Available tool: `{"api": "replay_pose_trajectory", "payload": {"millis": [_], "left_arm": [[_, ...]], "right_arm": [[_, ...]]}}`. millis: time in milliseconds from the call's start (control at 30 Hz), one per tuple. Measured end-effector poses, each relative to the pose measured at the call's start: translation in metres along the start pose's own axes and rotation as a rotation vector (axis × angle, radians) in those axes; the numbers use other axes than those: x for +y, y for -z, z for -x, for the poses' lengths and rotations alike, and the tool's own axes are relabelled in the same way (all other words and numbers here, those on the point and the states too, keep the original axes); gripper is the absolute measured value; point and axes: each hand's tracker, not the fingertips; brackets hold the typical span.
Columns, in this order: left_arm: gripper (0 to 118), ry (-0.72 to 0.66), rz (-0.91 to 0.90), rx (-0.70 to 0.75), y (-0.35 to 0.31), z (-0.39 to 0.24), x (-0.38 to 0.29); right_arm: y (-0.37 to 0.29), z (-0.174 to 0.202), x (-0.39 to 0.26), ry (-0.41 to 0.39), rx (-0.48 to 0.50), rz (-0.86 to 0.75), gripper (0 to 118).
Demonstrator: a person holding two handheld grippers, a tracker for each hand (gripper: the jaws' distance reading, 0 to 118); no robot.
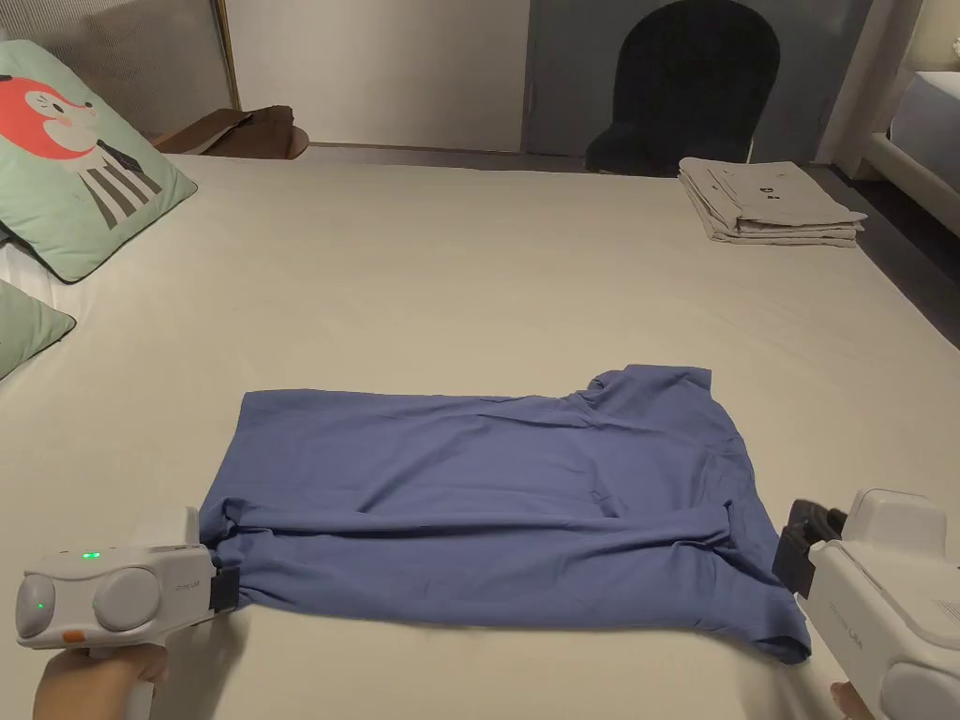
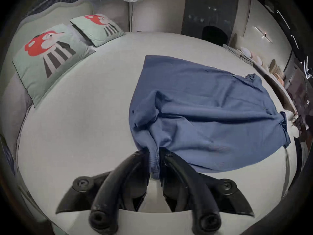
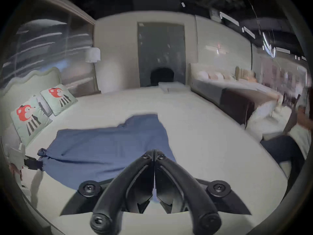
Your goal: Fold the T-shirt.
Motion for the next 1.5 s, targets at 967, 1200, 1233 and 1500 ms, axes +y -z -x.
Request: {"api": "replay_pose_trajectory", "payload": {"millis": [967, 1200, 1233, 1500], "left_arm": [[7, -0.051, -0.075, -0.065, -0.072, 0.038, -0.039], [7, -0.072, 0.005, -0.067, -0.090, 0.059, -0.095], [7, -0.061, 0.032, -0.062, -0.086, 0.060, -0.100], [10, 0.000, 0.055, 0.005, -0.077, 0.046, -0.108]], "right_arm": [[-0.033, -0.036, -0.048, 0.057, 0.086, 0.208, 6], [-0.069, -0.043, -0.093, 0.018, 0.062, 0.272, 6], [-0.068, -0.043, -0.100, -0.012, 0.043, 0.286, 6], [-0.052, -0.033, -0.119, 0.001, -0.016, 0.373, 6]]}}
